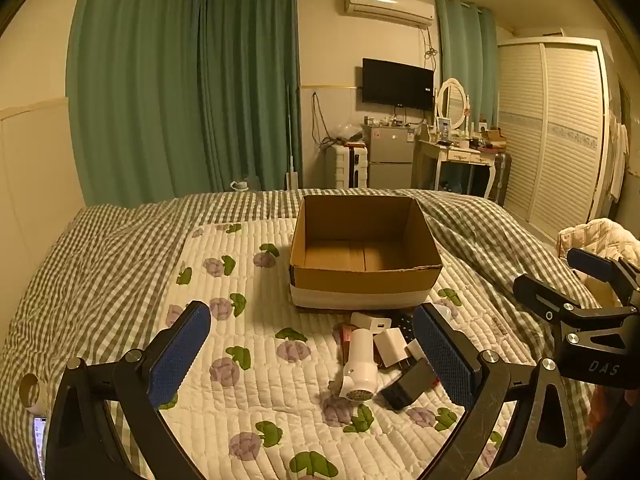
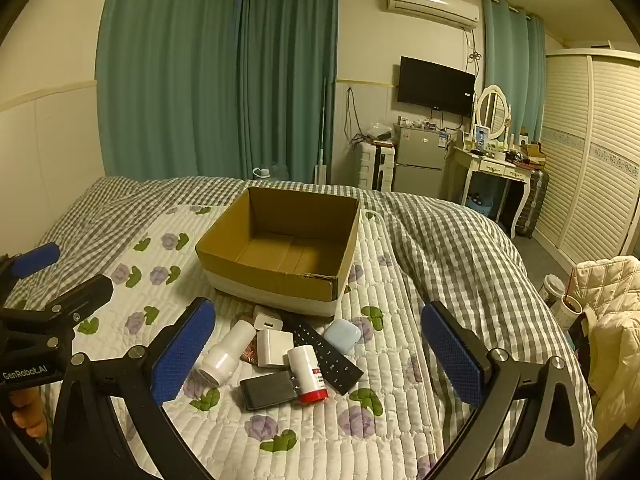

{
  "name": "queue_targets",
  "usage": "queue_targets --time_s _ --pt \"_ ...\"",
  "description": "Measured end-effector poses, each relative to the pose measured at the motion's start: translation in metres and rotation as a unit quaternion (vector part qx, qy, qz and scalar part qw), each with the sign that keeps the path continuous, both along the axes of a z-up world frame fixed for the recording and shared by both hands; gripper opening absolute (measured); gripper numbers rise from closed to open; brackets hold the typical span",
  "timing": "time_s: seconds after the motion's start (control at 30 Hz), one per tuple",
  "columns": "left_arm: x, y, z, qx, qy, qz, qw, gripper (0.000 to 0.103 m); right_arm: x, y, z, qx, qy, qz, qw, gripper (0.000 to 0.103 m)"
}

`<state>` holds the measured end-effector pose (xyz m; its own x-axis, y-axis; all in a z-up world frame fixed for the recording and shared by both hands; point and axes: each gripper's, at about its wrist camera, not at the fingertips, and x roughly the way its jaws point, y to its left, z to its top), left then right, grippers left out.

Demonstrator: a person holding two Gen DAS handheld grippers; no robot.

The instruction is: Organize rigid objects

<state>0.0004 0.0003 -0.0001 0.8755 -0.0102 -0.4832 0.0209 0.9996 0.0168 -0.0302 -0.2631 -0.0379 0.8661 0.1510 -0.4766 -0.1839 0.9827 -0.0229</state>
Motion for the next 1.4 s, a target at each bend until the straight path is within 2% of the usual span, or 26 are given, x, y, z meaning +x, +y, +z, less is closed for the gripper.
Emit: queue_targets --time_s 0.37,0.4,0.83,1.4 --pt "-0.004 -0.012 -0.013 0.013 -0.008 -0.008 0.9999 0.103 0.001 0.001 -0.002 -0.003 0.001 0.0 1.0 0.103" --pt "-0.003 -0.009 -0.005 0.008 -0.004 -0.008 0.9999 0.103 0.001 0.001 -0.002 -0.002 0.0 0.0 1.0 0.103" --pt "-0.003 -0.004 -0.002 -0.001 -0.007 -0.004 1.0 0.103 0.001 0.002 -0.002 -0.002 0.001 0.0 1.0 0.103" --pt "-0.005 -0.006 0.0 0.013 -0.015 -0.006 0.9998 0.103 0.003 0.003 -0.001 -0.003 0.003 0.0 1.0 0.103"
